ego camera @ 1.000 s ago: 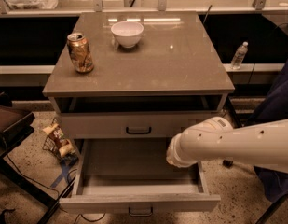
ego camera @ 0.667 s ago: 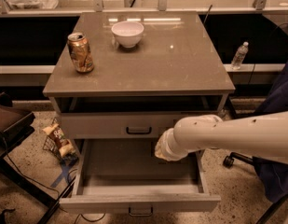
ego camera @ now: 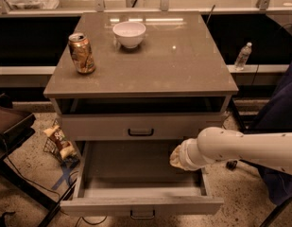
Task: Open middle drawer
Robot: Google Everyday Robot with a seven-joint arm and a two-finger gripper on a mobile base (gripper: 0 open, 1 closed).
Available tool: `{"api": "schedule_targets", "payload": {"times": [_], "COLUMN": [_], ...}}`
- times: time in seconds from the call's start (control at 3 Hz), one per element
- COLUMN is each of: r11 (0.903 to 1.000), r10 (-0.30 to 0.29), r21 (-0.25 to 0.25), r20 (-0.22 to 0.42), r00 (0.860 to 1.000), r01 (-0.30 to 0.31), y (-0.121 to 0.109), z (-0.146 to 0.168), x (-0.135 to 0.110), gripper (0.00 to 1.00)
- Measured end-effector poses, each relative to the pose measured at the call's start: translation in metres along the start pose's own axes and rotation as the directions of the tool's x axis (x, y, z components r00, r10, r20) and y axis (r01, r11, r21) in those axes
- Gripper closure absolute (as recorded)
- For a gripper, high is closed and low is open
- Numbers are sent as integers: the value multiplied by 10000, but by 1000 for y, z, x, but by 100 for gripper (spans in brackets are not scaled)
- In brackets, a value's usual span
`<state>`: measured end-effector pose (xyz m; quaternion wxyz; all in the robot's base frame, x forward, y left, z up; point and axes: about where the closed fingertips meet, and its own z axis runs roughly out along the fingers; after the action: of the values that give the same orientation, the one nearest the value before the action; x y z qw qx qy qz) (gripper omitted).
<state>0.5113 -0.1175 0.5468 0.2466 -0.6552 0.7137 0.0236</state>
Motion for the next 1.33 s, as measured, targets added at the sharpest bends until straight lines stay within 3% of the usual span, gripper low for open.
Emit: {"api": "schedule_targets", "payload": {"times": [1.0, 1.33], "r11": [9902, 9799], "r10": [95, 291], "r21": [-1393, -1976], "r20": [40, 115], "r00": [9999, 9995], "r01": [-88, -263], "y": [45, 69], "z": [115, 139], "x": [44, 55], "gripper": [100, 100]}}
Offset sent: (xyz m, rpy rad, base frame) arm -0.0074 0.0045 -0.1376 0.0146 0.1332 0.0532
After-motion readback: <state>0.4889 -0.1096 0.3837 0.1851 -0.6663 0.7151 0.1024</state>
